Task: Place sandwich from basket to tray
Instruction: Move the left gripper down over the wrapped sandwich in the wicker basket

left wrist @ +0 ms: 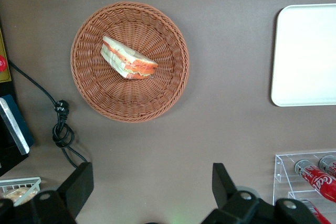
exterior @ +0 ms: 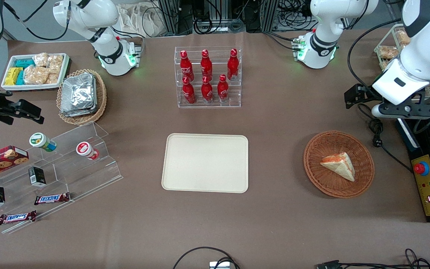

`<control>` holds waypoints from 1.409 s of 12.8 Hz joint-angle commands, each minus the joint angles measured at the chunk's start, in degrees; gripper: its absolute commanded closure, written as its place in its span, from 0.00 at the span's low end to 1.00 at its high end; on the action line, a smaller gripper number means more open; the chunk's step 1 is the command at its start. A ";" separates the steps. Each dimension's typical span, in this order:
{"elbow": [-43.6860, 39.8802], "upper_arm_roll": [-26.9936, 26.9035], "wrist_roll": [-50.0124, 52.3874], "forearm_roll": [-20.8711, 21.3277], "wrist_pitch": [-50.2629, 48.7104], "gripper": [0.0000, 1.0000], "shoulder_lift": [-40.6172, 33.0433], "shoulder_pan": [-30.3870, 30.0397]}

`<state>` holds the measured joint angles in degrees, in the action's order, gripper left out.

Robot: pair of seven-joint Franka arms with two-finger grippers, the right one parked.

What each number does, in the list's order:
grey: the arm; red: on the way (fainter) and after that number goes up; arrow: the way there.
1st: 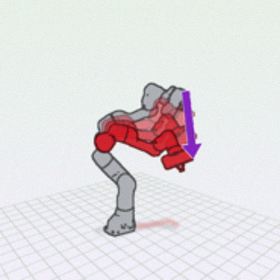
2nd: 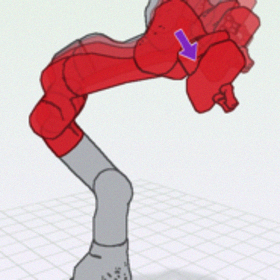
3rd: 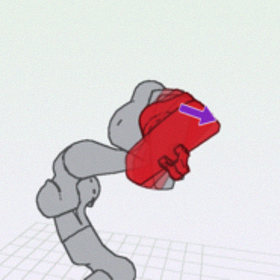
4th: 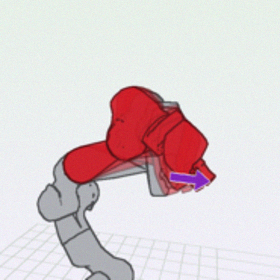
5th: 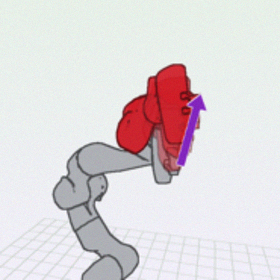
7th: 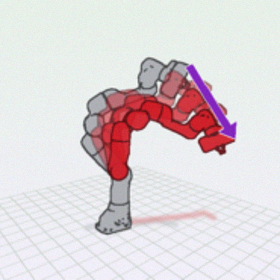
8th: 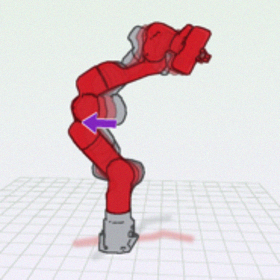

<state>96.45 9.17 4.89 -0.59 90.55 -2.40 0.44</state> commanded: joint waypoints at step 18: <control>8.57 -5.83 45.80 3.32 20.26 0.00 12.13 1.15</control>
<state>104.67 4.12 44.64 1.68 107.73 6.93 0.59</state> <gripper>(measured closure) 0.000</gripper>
